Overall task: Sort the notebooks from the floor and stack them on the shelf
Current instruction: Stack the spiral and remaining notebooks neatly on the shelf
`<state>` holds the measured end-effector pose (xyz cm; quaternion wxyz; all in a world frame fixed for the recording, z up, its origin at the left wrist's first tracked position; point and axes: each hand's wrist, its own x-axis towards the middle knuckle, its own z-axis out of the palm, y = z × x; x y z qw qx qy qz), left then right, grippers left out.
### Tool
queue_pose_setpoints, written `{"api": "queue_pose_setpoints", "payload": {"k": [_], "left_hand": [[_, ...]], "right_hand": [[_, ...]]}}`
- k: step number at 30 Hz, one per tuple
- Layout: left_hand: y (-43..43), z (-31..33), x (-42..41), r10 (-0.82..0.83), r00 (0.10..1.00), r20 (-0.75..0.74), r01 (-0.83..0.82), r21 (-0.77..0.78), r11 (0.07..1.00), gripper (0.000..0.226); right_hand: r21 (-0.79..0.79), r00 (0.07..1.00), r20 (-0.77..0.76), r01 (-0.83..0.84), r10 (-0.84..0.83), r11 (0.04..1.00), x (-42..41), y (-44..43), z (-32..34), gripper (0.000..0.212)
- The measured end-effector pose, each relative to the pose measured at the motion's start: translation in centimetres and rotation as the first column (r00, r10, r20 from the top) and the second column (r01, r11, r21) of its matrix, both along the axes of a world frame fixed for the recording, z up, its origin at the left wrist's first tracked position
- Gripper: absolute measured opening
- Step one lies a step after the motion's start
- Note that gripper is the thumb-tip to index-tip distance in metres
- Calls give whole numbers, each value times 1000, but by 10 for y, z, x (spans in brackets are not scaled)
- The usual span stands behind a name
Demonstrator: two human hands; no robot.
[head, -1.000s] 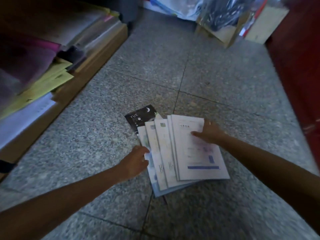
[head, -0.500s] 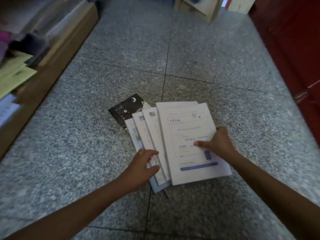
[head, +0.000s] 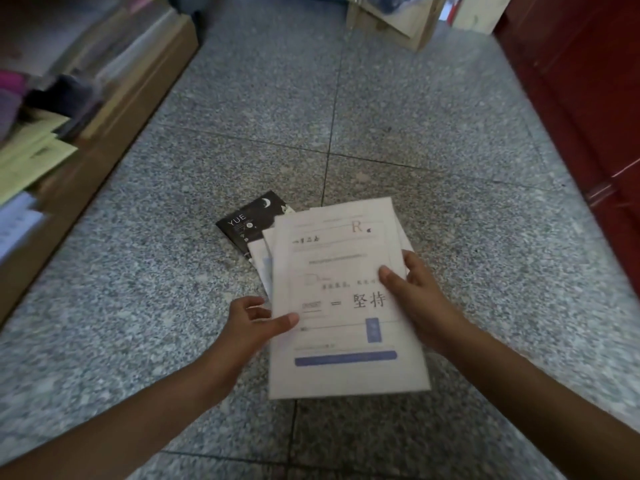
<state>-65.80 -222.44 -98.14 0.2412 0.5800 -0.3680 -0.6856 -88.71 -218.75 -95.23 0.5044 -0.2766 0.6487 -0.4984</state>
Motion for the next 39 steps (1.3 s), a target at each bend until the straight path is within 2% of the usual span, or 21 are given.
{"api": "queue_pose_setpoints", "payload": {"k": [2, 4, 5, 7, 10, 15, 19, 21, 25, 27, 31, 35, 39], "left_hand": [[6, 13, 16, -117, 982, -148, 124, 33, 992, 81], [15, 27, 28, -161, 940, -301, 192, 75, 979, 60], [20, 32, 32, -148, 934, -325, 185, 87, 979, 49], [27, 39, 40, -106, 946, -305, 137, 80, 987, 40], [27, 53, 53, -22, 978, -207, 26, 18, 999, 41], [4, 104, 89, 150, 983, -106, -172, -255, 951, 29], [-13, 170, 134, 298, 946, -129, -317, -556, 768, 35], [-14, 200, 161, 370, 916, -157, -379, -647, 662, 43], [-4, 241, 213, 510, 844, -169, -424, -791, 440, 50], [2, 255, 237, 561, 815, -146, -401, -841, 363, 51], [11, 269, 287, 719, 684, -125, -414, -877, 242, 44], [22, 270, 321, 763, 635, -123, -531, -787, 315, 41], [28, 272, 330, 729, 680, -76, -563, -692, 453, 39]], "right_hand": [[26, 990, 140, -9, 5, 1000, 11, 1, -1, 28], [61, 980, 194, -50, 38, 997, 24, 2, -5, 30], [72, 981, 187, -67, 53, 995, 30, 3, -6, 30], [89, 984, 161, -88, 73, 992, 42, 4, -8, 29], [98, 978, 162, -148, 131, 984, 56, -1, -4, 28], [-38, 888, 233, -400, 398, 916, 86, -23, 38, 35], [-127, 768, 200, -595, 608, 794, 133, -38, 77, 43], [-205, 732, 182, -625, 656, 753, 164, -52, 96, 37], [-365, 672, 251, -601, 696, 711, 228, -85, 141, 31], [-439, 636, 297, -572, 713, 693, 259, -96, 160, 33], [-562, 556, 309, -548, 771, 620, 309, -102, 188, 34], [-581, 530, 335, -535, 779, 614, 344, -100, 199, 30], [-544, 594, 398, -461, 699, 701, 365, -105, 200, 26]]}}
